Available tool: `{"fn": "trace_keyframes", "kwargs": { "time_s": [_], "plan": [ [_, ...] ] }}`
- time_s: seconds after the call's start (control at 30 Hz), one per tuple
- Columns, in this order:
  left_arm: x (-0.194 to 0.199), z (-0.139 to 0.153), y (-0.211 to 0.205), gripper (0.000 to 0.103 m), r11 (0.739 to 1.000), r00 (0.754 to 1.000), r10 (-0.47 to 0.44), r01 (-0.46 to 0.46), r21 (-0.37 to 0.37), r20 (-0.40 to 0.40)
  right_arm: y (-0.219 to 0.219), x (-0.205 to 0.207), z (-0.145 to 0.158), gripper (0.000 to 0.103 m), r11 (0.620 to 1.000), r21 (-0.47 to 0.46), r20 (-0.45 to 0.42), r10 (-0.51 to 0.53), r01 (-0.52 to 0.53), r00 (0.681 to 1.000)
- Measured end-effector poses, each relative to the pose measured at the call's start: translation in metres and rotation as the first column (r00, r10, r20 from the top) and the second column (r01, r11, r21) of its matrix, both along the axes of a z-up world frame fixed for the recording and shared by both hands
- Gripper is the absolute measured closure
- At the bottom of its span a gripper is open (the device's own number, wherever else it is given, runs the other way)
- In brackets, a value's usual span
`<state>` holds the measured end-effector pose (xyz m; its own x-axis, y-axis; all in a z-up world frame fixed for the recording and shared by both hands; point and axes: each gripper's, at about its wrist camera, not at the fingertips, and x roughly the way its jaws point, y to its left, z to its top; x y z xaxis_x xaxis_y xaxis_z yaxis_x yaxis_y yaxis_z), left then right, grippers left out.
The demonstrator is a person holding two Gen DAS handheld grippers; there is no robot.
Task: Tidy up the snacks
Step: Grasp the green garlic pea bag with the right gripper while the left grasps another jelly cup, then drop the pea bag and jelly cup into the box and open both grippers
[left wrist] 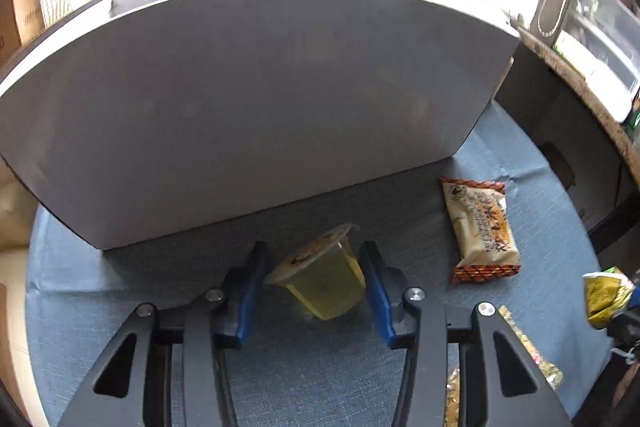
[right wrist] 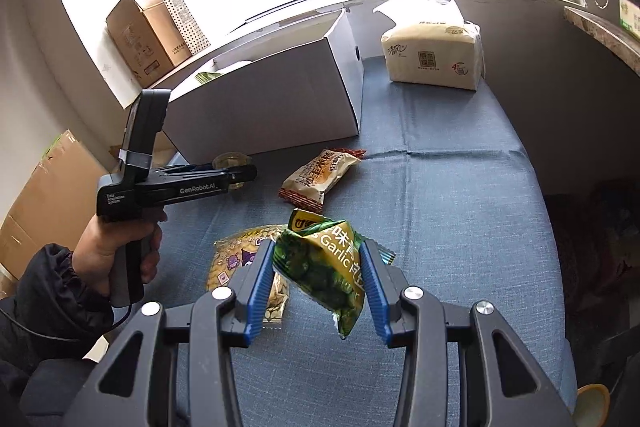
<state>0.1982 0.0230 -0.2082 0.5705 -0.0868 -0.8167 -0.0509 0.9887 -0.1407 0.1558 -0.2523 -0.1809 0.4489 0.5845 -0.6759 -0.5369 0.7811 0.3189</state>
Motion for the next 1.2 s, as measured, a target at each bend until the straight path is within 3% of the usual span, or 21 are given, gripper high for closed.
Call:
{"fn": "trace_keyframes", "kwargs": {
  "time_s": [0.23, 0.37, 0.43, 0.53, 0.63, 0.93, 1.07, 1.2],
  "plan": [
    [-0.036, 0.024, 0.006, 0.053, 0.998, 0.994, -0.037, 0.041, -0.042, 0.099, 0.004, 0.000, -0.002, 0.057, 1.000, -0.004, -0.003, 0.011, -0.011, 1.000],
    [-0.074, 0.052, 0.003, 0.053, 0.989, 0.973, -0.097, 0.117, -0.087, 0.209, 0.007, 0.001, 0.001, 0.057, 1.000, 0.000, 0.002, 0.020, -0.020, 1.000],
    [-0.087, 0.065, -0.003, 0.053, 0.991, 0.965, -0.108, 0.124, -0.053, 0.238, 0.011, 0.001, 0.004, 0.057, 1.000, 0.000, 0.008, 0.028, -0.028, 1.000],
    [-0.101, 0.083, -0.001, 0.053, 0.988, 0.953, -0.105, 0.132, -0.080, 0.284, 0.019, 0.003, 0.012, 0.057, 0.999, 0.003, 0.026, 0.045, -0.045, 0.999],
    [-0.109, 0.101, 0.007, 0.053, 0.991, 0.942, -0.099, 0.124, -0.059, 0.320, 0.029, 0.005, 0.026, 0.057, 0.997, 0.004, 0.055, 0.070, -0.071, 0.996],
    [-0.082, 0.169, 0.041, 0.053, 0.996, 0.898, -0.062, 0.085, -0.032, 0.436, 0.066, 0.035, 0.105, 0.057, 0.987, 0.068, 0.189, 0.130, -0.145, 0.973],
    [-0.046, 0.187, 0.059, 0.053, 0.998, 0.894, -0.038, 0.055, -0.025, 0.447, 0.089, 0.064, 0.134, 0.057, 0.983, 0.084, 0.228, 0.139, -0.161, 0.964],
    [0.000, 0.190, 0.073, 0.053, 0.998, 0.912, -0.018, 0.038, -0.042, 0.411, 0.118, 0.107, 0.146, 0.057, 0.984, 0.076, 0.225, 0.142, -0.162, 0.964]
  ]
}}
